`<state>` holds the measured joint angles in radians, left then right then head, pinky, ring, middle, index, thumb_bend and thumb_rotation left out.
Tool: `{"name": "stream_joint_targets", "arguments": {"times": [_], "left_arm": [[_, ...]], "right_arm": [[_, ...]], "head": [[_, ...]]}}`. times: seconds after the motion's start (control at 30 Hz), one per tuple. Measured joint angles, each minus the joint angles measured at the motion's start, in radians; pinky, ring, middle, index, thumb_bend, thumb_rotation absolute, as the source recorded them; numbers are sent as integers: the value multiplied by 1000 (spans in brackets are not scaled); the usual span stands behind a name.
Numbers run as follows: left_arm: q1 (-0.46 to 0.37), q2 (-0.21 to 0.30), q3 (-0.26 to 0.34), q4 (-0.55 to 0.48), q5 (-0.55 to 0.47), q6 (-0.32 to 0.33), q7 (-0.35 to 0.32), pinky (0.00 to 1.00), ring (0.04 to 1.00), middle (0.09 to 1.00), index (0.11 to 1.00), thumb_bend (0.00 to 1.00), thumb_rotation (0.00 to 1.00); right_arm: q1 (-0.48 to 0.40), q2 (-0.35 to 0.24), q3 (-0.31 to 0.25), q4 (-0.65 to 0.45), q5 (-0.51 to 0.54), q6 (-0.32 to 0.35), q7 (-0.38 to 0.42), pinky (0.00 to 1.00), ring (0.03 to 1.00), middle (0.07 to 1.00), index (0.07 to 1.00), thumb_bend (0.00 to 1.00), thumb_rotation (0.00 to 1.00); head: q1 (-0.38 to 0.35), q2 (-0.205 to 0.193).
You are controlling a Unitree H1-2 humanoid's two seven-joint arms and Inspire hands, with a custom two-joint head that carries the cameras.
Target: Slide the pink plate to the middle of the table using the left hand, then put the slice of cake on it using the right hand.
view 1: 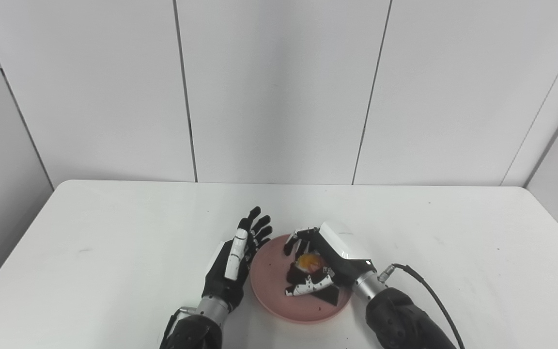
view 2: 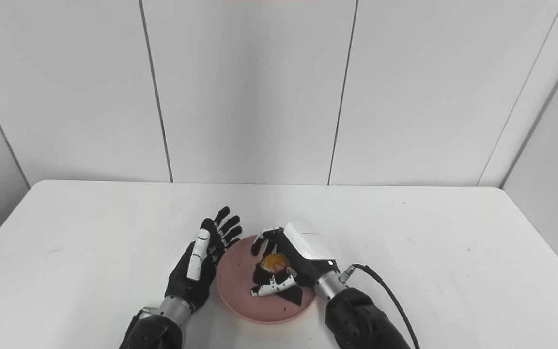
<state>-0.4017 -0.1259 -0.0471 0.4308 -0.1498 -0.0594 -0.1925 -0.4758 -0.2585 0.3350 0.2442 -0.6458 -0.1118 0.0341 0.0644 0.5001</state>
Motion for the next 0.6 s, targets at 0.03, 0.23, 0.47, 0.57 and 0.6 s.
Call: {"name": "stream_joint_targets", "arguments": {"times": [0.03, 0.23, 0.47, 0.57, 0.6], "left_arm": [[0, 0, 0, 0, 2, 0, 0, 935, 941, 950, 953, 696, 1000], [-2, 0, 0, 5, 2, -3, 0, 932, 949, 959, 961, 701, 1000], [-3, -1, 0, 4, 2, -2, 0, 914, 947, 961, 967, 696, 1000], [-3, -2, 0, 4, 2, -2, 0, 912, 949, 962, 961, 692, 1000], [-3, -2, 0, 4, 2, -2, 0, 916, 951, 963, 960, 693, 1000]], "right_arm": [[-1, 0, 0, 10, 0, -15, -11, 347, 441, 453, 519, 518, 0], [0, -8, 2, 52, -12, -113, -70, 603, 734, 767, 758, 606, 232], [28, -11, -16, -13, 35, -117, -47, 895, 981, 992, 974, 684, 626], [42, -12, -24, -38, 58, -117, -42, 926, 998, 999, 980, 696, 642], [48, -14, -26, -51, 70, -117, -40, 933, 999, 1000, 984, 695, 641]], "head": [[0, 0], [-3, 0], [-8, -2], [-9, -2], [-8, -2]]}}
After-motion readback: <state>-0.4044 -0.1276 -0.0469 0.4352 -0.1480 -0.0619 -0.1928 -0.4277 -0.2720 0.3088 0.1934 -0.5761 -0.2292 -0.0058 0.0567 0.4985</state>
